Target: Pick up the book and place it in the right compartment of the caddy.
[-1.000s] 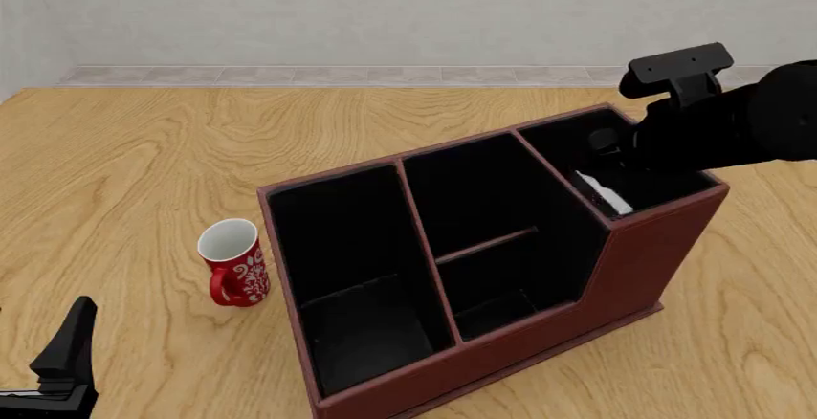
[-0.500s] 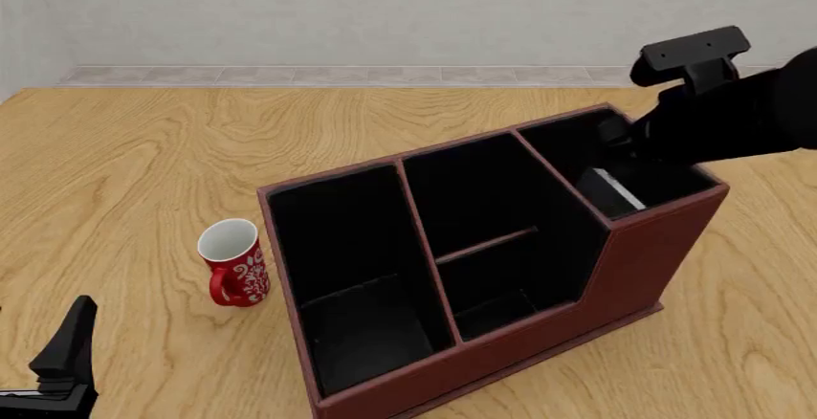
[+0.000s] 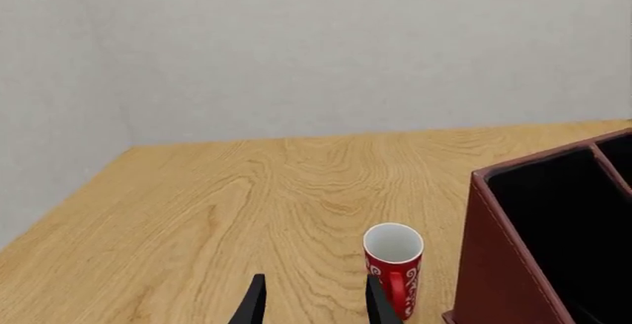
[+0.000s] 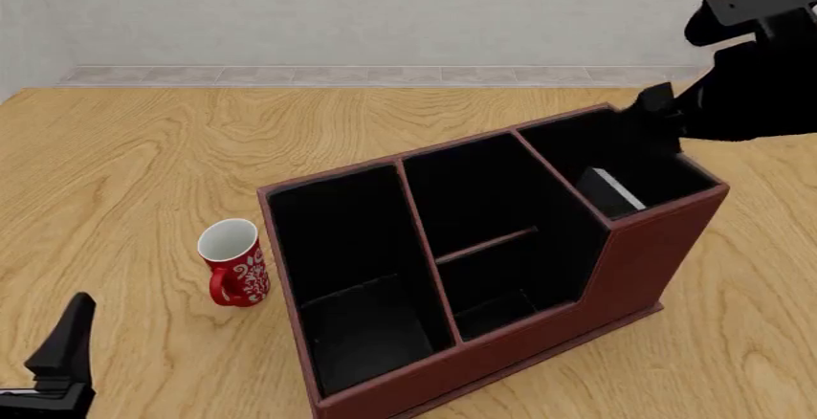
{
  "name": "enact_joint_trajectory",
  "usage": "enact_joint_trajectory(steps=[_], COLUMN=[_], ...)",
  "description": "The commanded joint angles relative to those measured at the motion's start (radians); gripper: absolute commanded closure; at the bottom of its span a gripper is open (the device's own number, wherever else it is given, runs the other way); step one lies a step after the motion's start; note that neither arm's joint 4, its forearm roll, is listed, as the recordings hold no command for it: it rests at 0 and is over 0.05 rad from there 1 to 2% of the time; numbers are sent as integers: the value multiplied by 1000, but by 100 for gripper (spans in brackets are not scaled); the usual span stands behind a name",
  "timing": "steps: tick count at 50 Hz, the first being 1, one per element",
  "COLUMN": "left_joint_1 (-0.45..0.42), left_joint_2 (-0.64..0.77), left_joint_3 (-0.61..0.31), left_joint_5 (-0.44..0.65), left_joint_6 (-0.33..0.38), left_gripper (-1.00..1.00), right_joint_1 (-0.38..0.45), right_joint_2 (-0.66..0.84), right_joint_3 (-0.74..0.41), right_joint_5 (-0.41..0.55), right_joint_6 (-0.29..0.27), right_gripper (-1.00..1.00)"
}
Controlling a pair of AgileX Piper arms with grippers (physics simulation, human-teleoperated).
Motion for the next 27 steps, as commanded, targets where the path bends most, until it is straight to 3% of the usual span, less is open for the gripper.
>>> enact_joint_trajectory(steps=[1, 27], left_joint_1=[-6, 0], left_joint_2=[0, 0], left_joint_3=[-16, -41], left_joint_5=[7, 15], left_joint_6=[-3, 8], left_gripper=[-100, -100], right_joint_1=[20, 64], right_joint_2=[-117, -384], right_joint_3=[-4, -49], right_joint_5=[60, 159], right_joint_6=[-11, -82], right_gripper=[-100, -100])
